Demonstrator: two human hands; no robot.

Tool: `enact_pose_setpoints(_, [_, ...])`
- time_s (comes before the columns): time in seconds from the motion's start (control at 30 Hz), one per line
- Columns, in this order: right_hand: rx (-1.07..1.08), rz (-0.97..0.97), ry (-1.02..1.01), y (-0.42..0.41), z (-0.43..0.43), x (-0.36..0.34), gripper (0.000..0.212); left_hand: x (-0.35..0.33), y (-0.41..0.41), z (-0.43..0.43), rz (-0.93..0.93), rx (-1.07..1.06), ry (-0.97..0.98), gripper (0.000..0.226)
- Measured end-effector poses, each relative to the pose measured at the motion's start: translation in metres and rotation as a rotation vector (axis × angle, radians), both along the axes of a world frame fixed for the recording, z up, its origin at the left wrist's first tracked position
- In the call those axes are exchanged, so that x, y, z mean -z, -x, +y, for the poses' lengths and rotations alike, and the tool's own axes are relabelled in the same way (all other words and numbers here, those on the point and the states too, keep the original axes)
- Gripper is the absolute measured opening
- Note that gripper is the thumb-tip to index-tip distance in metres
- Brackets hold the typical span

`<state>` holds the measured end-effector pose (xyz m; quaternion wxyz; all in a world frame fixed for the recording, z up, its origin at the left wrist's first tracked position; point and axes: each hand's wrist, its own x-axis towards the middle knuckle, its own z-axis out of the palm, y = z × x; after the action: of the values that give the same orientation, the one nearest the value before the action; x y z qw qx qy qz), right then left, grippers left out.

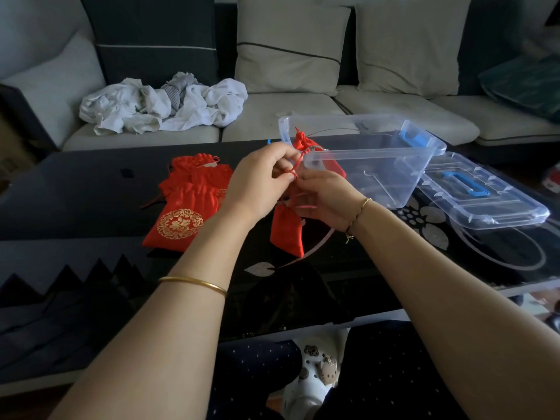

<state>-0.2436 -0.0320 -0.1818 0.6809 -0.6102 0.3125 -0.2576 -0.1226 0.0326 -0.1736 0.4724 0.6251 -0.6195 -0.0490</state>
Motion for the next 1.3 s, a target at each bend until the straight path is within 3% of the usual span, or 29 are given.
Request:
enact_pose_setpoints(0.1, [-0.066, -0.006, -0.063, 0.002, -0.001, 0.001, 0.019, 0.001, 0.001, 0.001, -0.035, -0.016, 0.039, 0.028])
enact_pose_setpoints(0.33, [-0.058, 0.038, 0.033, 0.004, -0.001, 0.0, 0.016, 0.002, 0.001, 0.002, -0.032, -0.039, 0.103, 0.027])
enact_pose_setpoints(0.47, [0.074, 0.2, 0.281, 0.006, -0.003, 0.0, 0.017, 0.004, -0.001, 0.0, 0.086, -0.04, 0.014, 0.016])
enact_pose_setpoints(0.6, [0.19, 0.233, 0.339, 0.008, -0.002, -0.001, 0.022, 0.008, -0.004, 0.002, 0.324, -0.018, -0.135, 0.01])
enact_pose_setpoints(0.73, [0.285, 0.102, 0.096, 0.007, -0.004, -0.001, 0.024, 0.012, -0.009, 0.0, 0.455, -0.135, -0.205, 0.013])
enact_pose_setpoints(0.9, [0.26, -0.332, -0.43, 0.007, -0.007, 0.001, 0.038, 0.022, -0.016, -0.005, 0.273, -0.254, -0.265, 0.024])
enact_pose_setpoints(0.97, [0.278, -0.424, -0.512, 0.007, -0.007, 0.002, 0.037, 0.023, -0.017, -0.005, 0.243, -0.285, -0.31, 0.031])
enact_pose_setpoints(1.07, [0.33, -0.405, -0.508, 0.005, -0.007, 0.005, 0.033, 0.022, -0.016, -0.006, 0.272, -0.299, -0.378, 0.032])
enact_pose_setpoints(1.2, [0.401, -0.305, -0.467, 0.01, -0.016, 0.012, 0.034, 0.015, -0.015, -0.005, 0.537, -0.312, -0.402, 0.033])
enact_pose_setpoints(1.3, [0.437, -0.218, -0.453, 0.009, -0.02, 0.021, 0.035, 0.007, -0.012, -0.003, 0.914, -0.215, -0.358, 0.032])
